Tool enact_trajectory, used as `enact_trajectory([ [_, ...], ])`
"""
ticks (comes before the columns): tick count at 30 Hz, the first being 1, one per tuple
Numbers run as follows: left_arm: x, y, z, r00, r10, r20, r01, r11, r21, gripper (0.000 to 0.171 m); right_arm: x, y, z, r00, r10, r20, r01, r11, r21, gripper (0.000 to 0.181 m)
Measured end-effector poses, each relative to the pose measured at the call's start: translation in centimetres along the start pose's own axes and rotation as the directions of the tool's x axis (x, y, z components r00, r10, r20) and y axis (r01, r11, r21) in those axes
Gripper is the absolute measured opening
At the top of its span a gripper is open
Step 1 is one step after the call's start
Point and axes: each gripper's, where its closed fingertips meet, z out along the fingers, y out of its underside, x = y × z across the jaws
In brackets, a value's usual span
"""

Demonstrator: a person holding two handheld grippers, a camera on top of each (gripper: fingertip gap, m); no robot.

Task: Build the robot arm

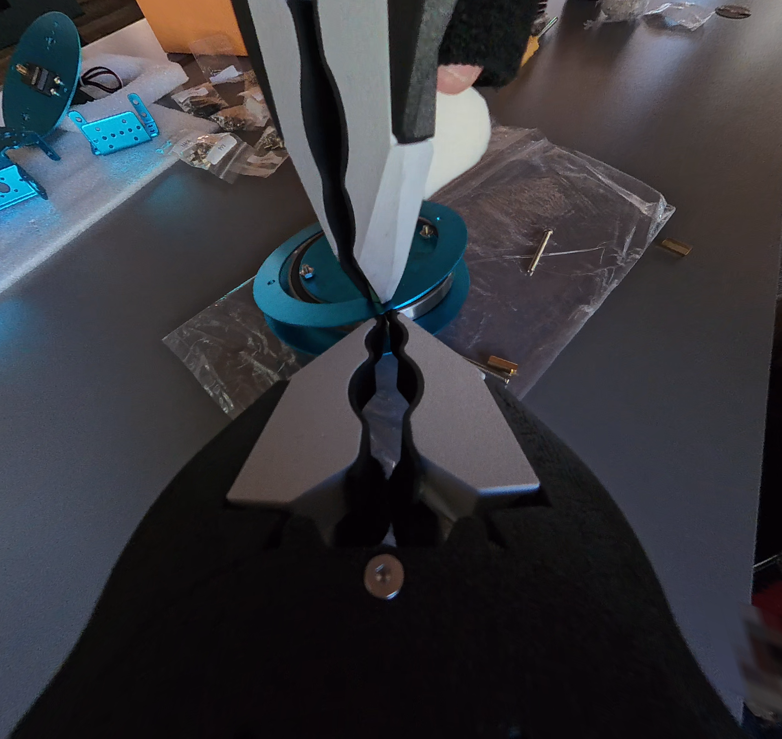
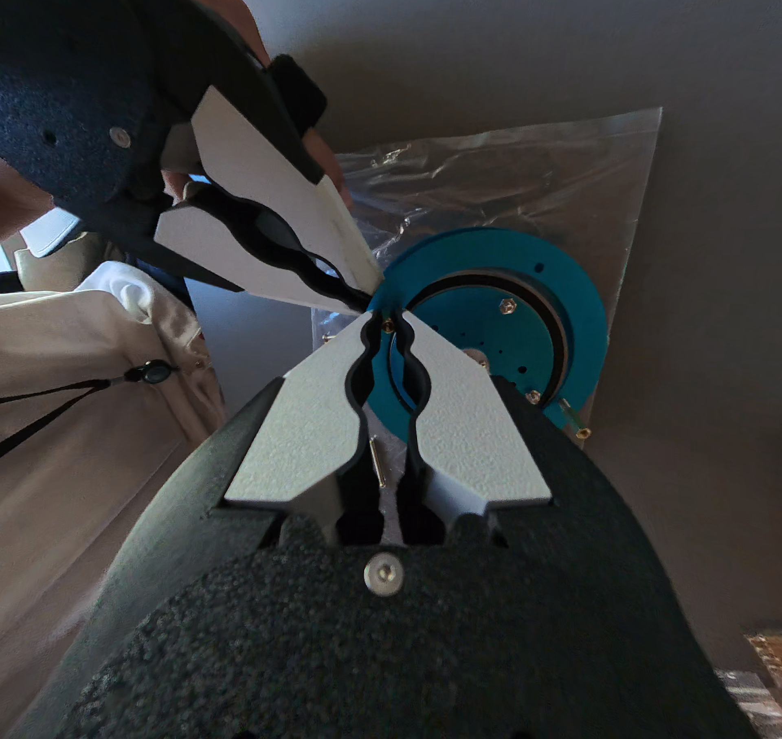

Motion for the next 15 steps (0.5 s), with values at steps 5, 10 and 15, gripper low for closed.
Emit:
enact_trajectory([
  [5, 0.1, 0.0, 0.0, 1.000, 0.010, 0.004, -0.010, 1.000, 0.000, 0.001, -0.1, -1.1, -0.9, 0.897, -0.425, -0.124, 0.433, 0.901, 0.040, 0.023],
  [10, 0.2, 0.1, 0.1, 1.000, 0.017, -0.004, -0.017, 1.000, -0.005, 0.001, -0.4, 0.6, -1.4, 0.476, -0.857, -0.197, 0.859, 0.501, -0.107, 0.024],
  [15, 0.3, 0.1, 0.1, 1.000, 0.015, -0.010, -0.015, 1.000, -0.006, 0.001, 0.4, 0.2, -0.8, 0.298, -0.943, -0.148, 0.908, 0.328, -0.261, 0.029],
])
